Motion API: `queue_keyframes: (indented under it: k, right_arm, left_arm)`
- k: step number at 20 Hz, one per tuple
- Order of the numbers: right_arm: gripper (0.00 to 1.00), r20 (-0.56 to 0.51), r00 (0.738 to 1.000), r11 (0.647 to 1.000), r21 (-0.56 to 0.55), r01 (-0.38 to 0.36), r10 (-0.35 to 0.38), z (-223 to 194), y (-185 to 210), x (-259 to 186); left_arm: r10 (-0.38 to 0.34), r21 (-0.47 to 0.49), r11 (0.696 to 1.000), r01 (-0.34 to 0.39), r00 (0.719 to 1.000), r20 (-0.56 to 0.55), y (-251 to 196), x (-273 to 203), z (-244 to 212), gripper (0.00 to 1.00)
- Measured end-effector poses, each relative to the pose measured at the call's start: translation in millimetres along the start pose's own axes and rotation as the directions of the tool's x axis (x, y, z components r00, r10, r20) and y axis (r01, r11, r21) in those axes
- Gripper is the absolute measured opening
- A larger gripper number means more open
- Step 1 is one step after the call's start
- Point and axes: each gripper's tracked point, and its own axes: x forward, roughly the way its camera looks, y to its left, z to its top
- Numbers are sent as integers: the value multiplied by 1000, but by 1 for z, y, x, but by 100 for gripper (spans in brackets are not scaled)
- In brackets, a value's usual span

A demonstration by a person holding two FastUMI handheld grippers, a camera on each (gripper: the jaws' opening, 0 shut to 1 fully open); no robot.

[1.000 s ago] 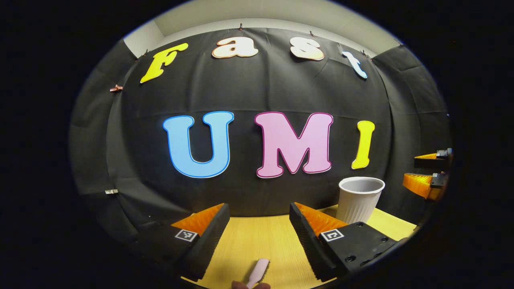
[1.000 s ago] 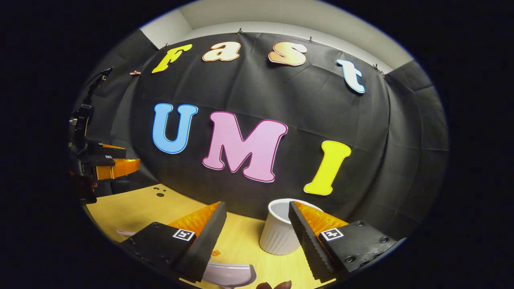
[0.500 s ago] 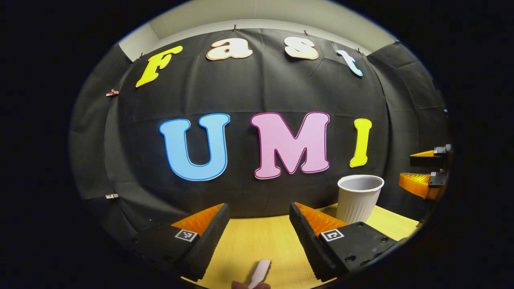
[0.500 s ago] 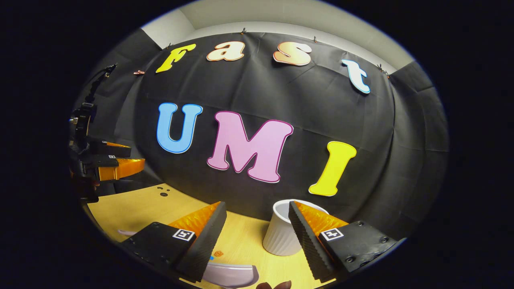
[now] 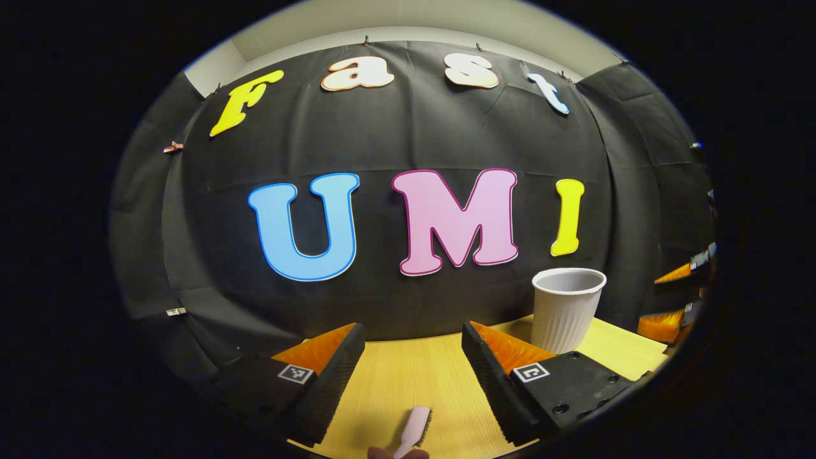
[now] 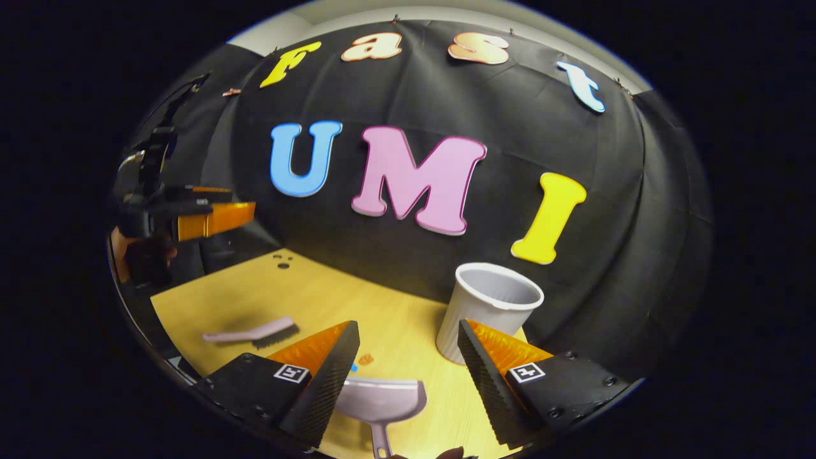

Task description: Pick up the small broom and dustpan from the desktop, sweep the trash into the dustpan with the broom, and then empty the trash into the garbage bin.

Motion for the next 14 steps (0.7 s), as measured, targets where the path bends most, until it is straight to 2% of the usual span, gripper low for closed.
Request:
queue_keyframes:
  k: [3, 6, 7, 8, 10, 11, 12, 14]
  right_arm:
    - [96, -137, 990, 999, -16, -42, 40, -56, 12, -6]
    - [95, -278, 958, 997, -13, -73, 66, -106, 23, -6]
    - [95, -330, 941, 997, 0, -83, 78, -123, 24, -6]
    - [95, -376, 921, 994, 33, -101, 106, -137, 29, -7]
    - [92, -487, 857, 985, 111, -133, 171, -171, 45, -13]
    - [91, -532, 827, 983, 132, -131, 182, -188, 45, -13]
    - [90, -566, 803, 982, 147, -122, 185, -202, 46, -10]
    - [88, -610, 772, 981, 163, -100, 180, -224, 45, -2]
  left_arm:
    - [0, 7, 1000, 0, 1000, -23, 2, -2, -10, 98]
    - [6, 22, 1000, -5, 999, -35, 7, -3, -17, 98]
    - [8, 25, 1000, -7, 999, -39, 8, -3, -18, 100]
    - [10, 27, 1000, -9, 999, -43, 10, -4, -21, 98]
    - [16, 26, 1000, -14, 999, -52, 13, -6, -24, 98]
    - [20, 26, 999, -18, 998, -55, 15, -7, -24, 100]
    - [25, 30, 999, -23, 998, -61, 16, -8, -27, 98]
    - [34, 40, 999, -31, 997, -70, 18, -9, -30, 98]
